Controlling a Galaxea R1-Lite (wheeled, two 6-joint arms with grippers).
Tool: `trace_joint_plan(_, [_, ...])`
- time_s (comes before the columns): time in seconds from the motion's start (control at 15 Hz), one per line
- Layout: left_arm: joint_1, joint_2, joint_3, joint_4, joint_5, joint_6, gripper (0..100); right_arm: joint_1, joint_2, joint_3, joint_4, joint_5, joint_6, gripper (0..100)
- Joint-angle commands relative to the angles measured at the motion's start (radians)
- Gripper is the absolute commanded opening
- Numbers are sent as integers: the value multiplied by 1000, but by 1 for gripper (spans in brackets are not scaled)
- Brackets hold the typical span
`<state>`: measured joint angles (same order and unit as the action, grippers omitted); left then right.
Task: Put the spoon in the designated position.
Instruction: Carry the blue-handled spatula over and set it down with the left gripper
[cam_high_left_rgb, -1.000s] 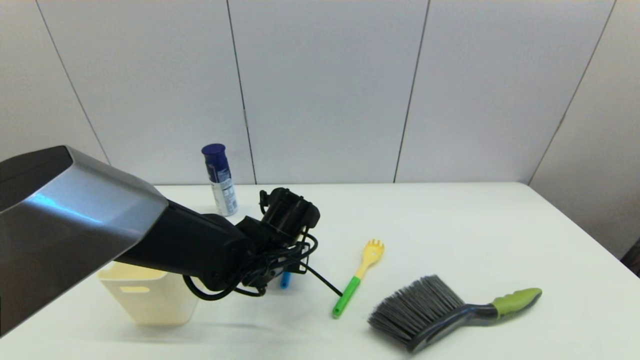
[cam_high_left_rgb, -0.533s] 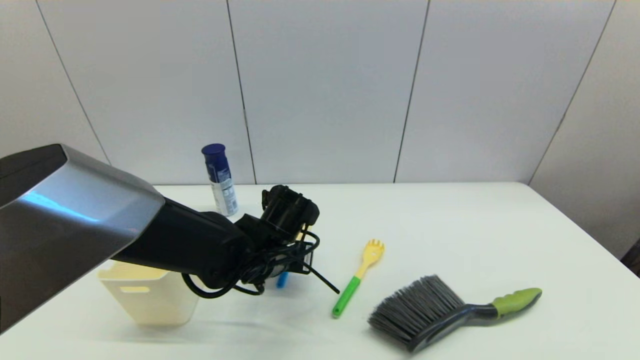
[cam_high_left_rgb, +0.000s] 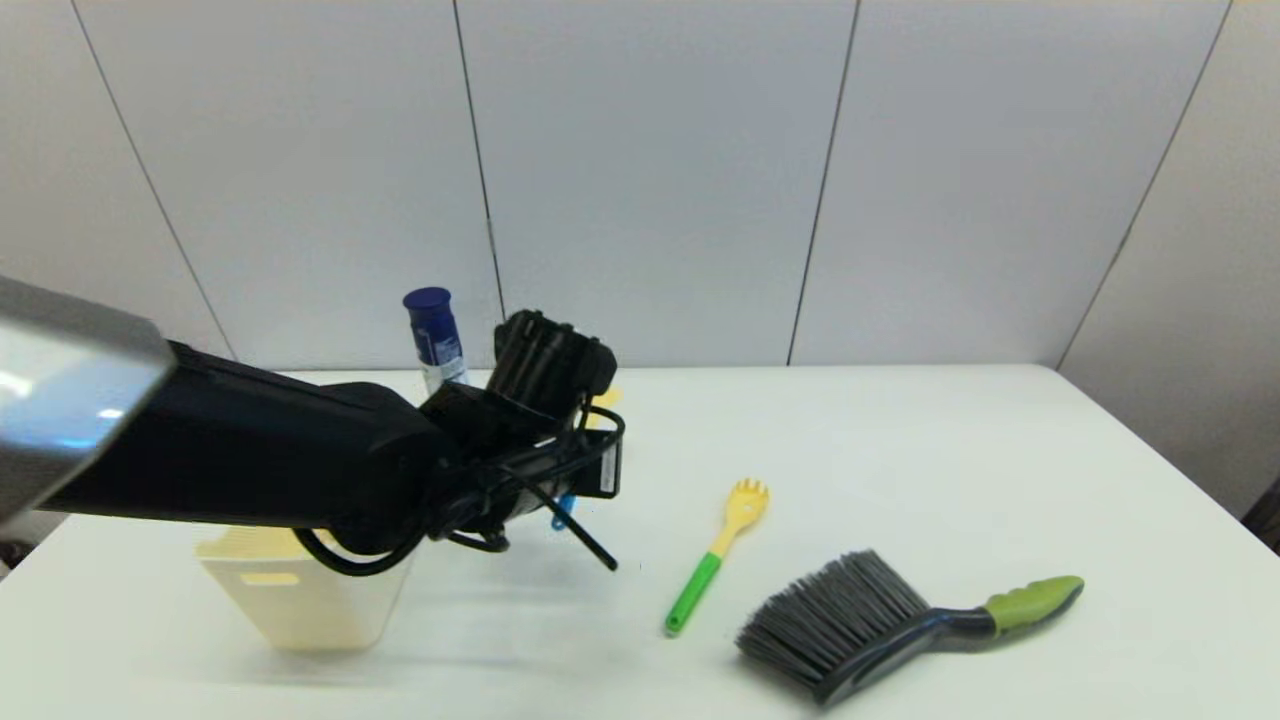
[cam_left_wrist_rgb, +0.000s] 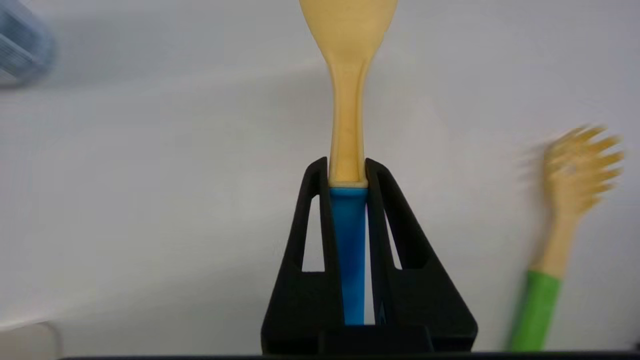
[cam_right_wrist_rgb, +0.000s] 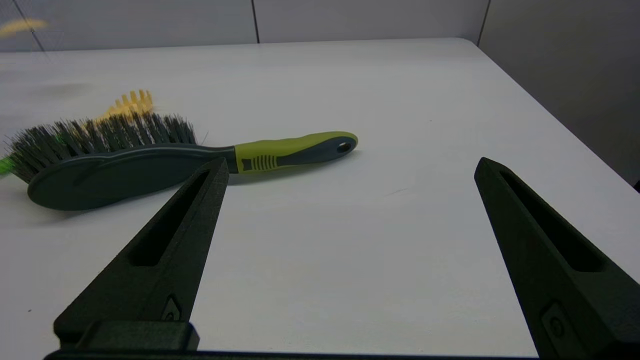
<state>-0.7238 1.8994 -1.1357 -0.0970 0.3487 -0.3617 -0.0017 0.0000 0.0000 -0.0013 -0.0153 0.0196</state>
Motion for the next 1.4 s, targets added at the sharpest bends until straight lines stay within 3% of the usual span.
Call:
trace_joint_plan(0.07, [49,-220,-56,3,142,-10,0,0,0,0,0,0,0,100])
trace_joint_plan(0.2, [127,-332,-105,120,141,21,0,0,0,0,0,0,0,100])
trace_joint_plan(0.4, [307,-460,-197,399,136,142,0,0,0,0,0,0,0,100])
trace_joint_plan(0.53, [429,-523,-193,474,116,187,0,0,2,0,0,0,0,100])
trace_joint_plan(0.67, [570,-559,-190,554,-33,239,0,0,2,0,0,0,0,100])
trace_joint_plan(0.87, [733,-553,-179,596,-215,383,0,0,2,0,0,0,0,100])
trace_joint_plan(1.13, [845,-487,-85,565,-445,464,0,0,2,0,0,0,0,100])
trace_joint_plan(1.4, [928,-404,80,392,-521,484,0,0,2,0,0,0,0,100])
